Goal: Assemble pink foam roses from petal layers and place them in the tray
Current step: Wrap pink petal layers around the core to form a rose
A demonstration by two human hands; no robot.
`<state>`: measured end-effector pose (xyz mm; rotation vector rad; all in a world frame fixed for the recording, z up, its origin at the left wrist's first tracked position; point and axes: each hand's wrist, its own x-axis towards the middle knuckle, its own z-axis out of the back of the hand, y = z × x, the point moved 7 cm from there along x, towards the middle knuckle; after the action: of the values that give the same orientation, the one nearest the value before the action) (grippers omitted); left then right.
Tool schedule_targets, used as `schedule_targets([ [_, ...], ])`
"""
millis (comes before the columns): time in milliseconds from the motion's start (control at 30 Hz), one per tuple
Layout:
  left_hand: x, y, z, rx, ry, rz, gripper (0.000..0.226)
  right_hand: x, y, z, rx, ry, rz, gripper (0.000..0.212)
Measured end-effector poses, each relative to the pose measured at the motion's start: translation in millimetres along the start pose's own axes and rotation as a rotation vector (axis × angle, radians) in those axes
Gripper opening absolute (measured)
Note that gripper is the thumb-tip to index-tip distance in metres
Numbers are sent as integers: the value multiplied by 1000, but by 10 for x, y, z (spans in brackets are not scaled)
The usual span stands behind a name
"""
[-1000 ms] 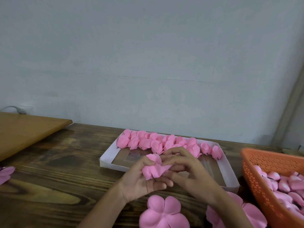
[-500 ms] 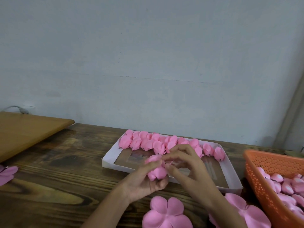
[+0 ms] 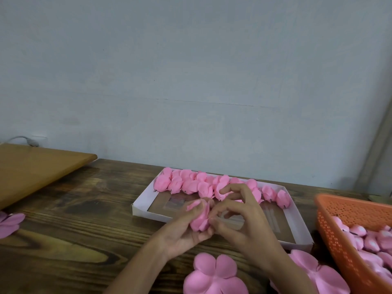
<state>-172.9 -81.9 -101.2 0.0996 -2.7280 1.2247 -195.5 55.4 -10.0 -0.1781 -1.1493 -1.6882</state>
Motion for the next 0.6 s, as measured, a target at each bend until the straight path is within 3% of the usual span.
schedule_targets([
  [100, -24, -10, 13, -56, 13, -4, 31, -10, -2, -28, 37, 2, 8, 16],
  [167, -39, -33, -78, -44, 128, -12, 24, -9, 1, -48, 66, -14, 14, 13],
  [267, -31, -30, -142, 25, 221, -26, 35, -7, -16, -65, 81, -59, 24, 13],
  [500, -36, -33, -160, 184, 208, -52, 44, -16, -68, -47, -7, -204, 24, 34],
  [600, -57, 8, -156, 252, 216, 14, 54, -11, -82, -63, -21, -139, 16, 42],
])
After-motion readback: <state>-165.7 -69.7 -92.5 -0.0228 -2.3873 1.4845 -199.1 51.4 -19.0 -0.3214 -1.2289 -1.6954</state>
